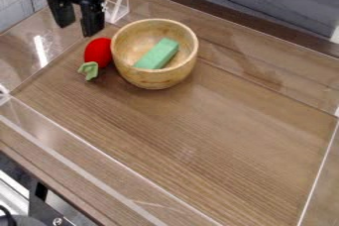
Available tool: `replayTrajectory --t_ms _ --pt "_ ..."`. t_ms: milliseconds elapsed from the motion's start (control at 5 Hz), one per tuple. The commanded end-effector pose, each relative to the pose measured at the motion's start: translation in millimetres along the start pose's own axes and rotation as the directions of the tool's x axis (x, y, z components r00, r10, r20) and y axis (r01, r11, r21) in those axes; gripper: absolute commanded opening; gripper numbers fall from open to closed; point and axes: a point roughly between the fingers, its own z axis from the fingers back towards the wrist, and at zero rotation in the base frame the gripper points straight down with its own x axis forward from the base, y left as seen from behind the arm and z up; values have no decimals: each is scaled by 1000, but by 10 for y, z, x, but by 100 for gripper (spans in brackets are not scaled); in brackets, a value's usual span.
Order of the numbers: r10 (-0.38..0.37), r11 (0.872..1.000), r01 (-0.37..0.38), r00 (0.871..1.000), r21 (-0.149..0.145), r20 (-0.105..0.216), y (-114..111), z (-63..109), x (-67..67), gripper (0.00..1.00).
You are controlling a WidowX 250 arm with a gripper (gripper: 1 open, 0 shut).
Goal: Move the red object to the right side of the table
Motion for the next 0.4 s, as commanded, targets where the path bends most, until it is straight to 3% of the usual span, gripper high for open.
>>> replayTrajectory --t_ms 0,200 --pt "-40 999 38 998 35 46 110 77 178 100" --pt "-18 999 16 999 31 47 137 16 191 100"
